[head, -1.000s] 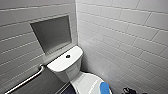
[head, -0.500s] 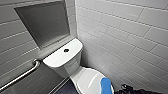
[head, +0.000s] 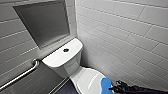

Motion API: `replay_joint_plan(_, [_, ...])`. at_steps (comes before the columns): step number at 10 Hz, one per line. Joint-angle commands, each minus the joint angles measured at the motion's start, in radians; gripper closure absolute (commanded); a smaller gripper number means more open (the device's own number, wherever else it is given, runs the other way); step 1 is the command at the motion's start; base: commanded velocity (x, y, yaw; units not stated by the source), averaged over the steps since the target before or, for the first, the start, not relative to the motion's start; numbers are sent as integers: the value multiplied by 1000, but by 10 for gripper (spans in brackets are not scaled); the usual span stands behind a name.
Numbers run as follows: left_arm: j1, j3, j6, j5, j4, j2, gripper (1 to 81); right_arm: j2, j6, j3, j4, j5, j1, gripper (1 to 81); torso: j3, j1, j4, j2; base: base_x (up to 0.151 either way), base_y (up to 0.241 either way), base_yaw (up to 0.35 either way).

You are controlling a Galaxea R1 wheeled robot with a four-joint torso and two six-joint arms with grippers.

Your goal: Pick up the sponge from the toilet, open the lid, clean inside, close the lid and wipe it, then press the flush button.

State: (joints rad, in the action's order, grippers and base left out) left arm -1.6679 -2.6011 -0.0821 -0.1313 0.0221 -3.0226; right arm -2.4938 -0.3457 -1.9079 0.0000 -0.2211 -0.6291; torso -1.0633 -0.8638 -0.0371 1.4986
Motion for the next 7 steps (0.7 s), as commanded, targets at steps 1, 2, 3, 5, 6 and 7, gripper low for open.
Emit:
replay_joint_plan(1, [-39,7,-7,85,5,-3,10,-8,-56,-35,15,-26,93,10,0,0,0,0,0,0,0])
replay_joint_plan(2, [-39,9,-5,85,7,-1,10,-33,-71,-64,14,-21,87,10,0,0,0,0,0,0,0])
replay_joint_plan(3, [-39,9,-5,85,7,2,10,-58,-71,-98,14,-21,85,10,0,0,0,0,0,0,0])
replay_joint_plan(5, [-39,10,-5,88,9,5,10,-82,-68,-129,8,-20,81,10,0,0,0,0,0,0,0])
replay_joint_plan(6, [-39,13,-4,88,9,7,10,-95,-68,-132,3,-11,73,10,0,0,0,0,0,0,0])
replay_joint_plan(7, [-39,13,-4,91,9,8,10,-104,-58,-132,-2,34,59,10,0,0,0,0,0,0,0])
